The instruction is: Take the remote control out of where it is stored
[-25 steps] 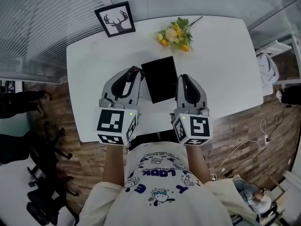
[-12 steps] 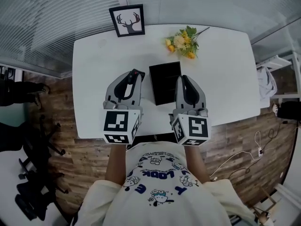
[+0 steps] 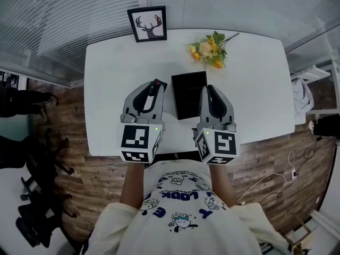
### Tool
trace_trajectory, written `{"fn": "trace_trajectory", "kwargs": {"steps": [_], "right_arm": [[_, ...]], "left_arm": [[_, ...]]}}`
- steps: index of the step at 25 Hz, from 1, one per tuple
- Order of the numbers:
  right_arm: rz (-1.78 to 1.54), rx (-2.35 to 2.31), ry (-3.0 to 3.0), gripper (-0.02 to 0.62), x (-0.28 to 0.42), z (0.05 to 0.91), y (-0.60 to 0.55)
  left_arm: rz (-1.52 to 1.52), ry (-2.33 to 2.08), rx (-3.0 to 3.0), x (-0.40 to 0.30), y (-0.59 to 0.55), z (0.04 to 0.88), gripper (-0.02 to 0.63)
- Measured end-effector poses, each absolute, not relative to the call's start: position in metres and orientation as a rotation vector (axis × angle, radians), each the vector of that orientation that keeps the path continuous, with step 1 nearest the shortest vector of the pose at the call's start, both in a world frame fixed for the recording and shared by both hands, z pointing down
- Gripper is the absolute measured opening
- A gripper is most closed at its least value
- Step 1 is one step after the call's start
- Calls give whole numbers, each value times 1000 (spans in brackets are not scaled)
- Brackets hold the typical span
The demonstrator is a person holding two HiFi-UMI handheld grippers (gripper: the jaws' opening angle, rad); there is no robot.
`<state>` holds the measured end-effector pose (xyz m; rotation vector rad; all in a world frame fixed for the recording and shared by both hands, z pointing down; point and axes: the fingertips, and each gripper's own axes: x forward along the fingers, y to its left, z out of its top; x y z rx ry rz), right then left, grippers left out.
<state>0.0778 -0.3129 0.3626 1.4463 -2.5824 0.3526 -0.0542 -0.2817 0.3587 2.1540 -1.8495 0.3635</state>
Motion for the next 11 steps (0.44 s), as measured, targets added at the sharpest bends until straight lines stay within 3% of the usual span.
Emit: {"fn": "trace_trajectory", "kwargs": {"steps": [11], "right_arm": [[352,1455,-2584,49,78,358,-313]], "left_arm": [[363,-1830,2173,-50,-284,355,70]]}}
